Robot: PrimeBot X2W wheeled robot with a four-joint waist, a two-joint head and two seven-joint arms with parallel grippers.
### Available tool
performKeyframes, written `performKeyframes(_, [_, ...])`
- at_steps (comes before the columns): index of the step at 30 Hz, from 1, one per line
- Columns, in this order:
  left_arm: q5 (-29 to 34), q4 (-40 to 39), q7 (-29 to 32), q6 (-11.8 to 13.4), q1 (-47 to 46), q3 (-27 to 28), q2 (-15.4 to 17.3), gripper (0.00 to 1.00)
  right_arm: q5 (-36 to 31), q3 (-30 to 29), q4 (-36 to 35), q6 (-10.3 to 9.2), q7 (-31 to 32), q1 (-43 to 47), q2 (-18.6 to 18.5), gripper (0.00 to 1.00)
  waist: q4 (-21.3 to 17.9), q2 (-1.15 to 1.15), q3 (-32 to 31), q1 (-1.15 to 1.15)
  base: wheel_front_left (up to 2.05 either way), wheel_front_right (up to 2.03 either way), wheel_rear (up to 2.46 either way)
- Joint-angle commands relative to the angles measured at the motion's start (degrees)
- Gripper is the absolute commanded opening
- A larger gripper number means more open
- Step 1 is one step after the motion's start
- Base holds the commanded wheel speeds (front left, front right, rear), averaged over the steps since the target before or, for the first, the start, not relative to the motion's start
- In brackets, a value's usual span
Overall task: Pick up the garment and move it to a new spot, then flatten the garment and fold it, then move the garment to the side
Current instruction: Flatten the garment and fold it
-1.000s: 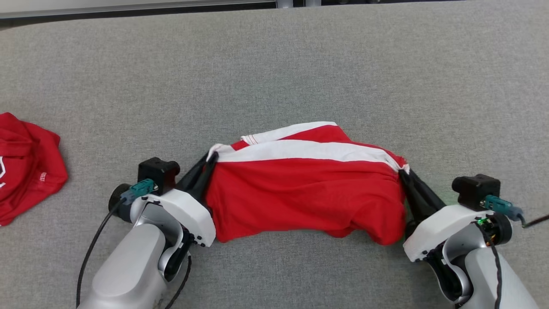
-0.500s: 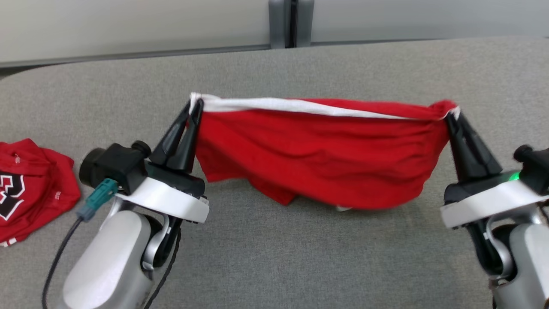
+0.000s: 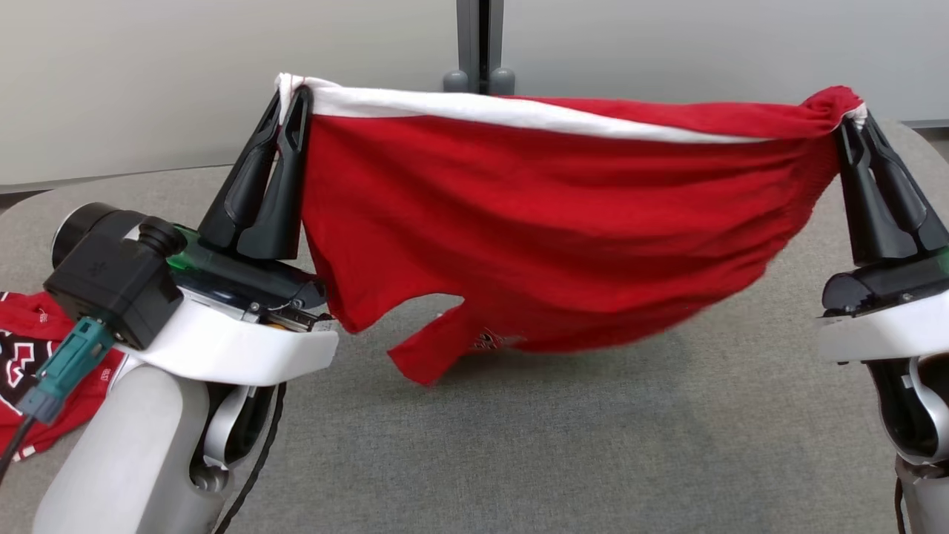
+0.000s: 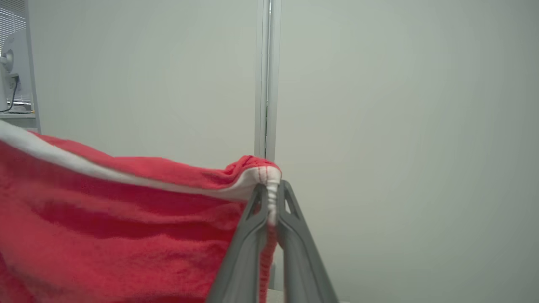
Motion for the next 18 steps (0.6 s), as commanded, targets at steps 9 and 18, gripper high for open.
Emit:
performKeyframes(9, [-2.8,3.0,2.0,-2.5,-7.4,0.9,0.0,0.00,1.8,-1.5,0.5,-0.03,1.3,-5.1,0.9,0.00,0.3,0.00,5.9,0.00,0.00,0.00,0.00])
performKeyframes(18, [-2.8,20.2,1.2,-7.2,-32.2,1.7,-3.1,0.00,5.5,1.6,12.7,-0.03,-1.3,-27.9,0.9,0.00,0.3,0.00,16.4,0.00,0.00,0.00,0.00])
